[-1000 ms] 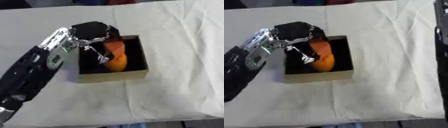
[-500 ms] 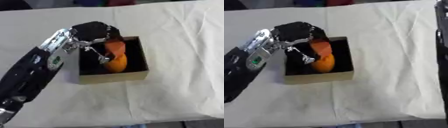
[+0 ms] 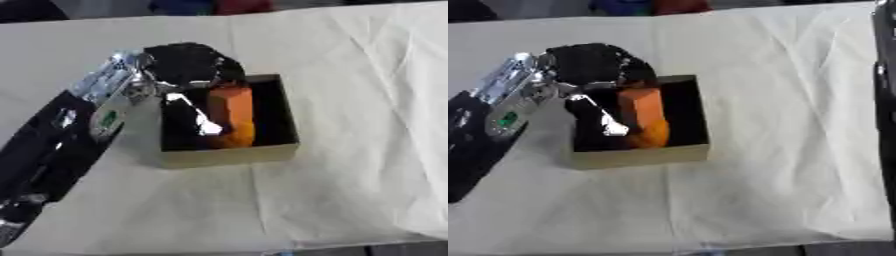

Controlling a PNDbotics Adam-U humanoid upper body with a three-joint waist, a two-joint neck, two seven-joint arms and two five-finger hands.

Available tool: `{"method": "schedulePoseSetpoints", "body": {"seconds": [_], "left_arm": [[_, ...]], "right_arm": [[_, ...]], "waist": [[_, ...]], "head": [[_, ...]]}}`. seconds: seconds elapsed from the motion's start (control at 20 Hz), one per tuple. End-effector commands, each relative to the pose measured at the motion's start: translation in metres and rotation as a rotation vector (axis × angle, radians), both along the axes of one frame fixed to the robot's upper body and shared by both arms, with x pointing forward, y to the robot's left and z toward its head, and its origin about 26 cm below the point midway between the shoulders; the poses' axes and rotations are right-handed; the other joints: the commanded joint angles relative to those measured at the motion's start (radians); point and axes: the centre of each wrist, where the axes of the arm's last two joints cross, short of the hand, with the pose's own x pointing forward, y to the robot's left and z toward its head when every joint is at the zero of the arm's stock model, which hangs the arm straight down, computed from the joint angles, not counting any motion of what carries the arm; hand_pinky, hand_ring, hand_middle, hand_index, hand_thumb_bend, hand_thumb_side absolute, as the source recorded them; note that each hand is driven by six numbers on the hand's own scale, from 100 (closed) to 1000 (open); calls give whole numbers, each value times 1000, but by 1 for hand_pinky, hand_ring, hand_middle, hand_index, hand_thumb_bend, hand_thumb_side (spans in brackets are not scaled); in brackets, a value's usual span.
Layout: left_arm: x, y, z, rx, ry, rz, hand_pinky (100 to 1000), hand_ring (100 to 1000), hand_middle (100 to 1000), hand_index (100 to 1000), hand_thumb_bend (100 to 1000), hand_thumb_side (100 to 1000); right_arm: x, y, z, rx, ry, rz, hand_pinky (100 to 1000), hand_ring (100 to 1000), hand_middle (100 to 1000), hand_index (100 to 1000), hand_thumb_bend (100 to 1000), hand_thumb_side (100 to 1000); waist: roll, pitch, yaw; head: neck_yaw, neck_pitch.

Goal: Pick up objects on the table and place them in the box.

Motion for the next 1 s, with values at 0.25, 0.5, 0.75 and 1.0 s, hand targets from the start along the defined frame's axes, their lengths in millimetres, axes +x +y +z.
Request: {"method": "schedulePoseSetpoints", "body": {"seconds": [0.25,0.5,0.75,1.0], "left_arm": [[-3,7,14,-2,-84,34,771,801,814,909,585,776],[-5,7,15,-21,-95,39,767,797,810,906,545,766],[-8,7,20,-50,-107,38,754,784,796,901,473,752],[-15,10,30,-98,-141,38,747,775,791,902,456,774]], "right_arm": [[-5,-5,11,-5,-39,-10,801,651,642,697,105,783],[-5,-6,10,-4,-36,-13,801,650,641,697,103,783],[-5,-6,10,-2,-38,-12,801,651,641,697,104,779],[-5,-5,10,-1,-39,-14,801,651,641,697,104,777]], "waist": [[-5,-24,-1],[-5,-25,-2],[-5,-28,-1],[-3,-32,0]], "head": [[3,-13],[4,-11],[5,-12],[0,-13]]}}
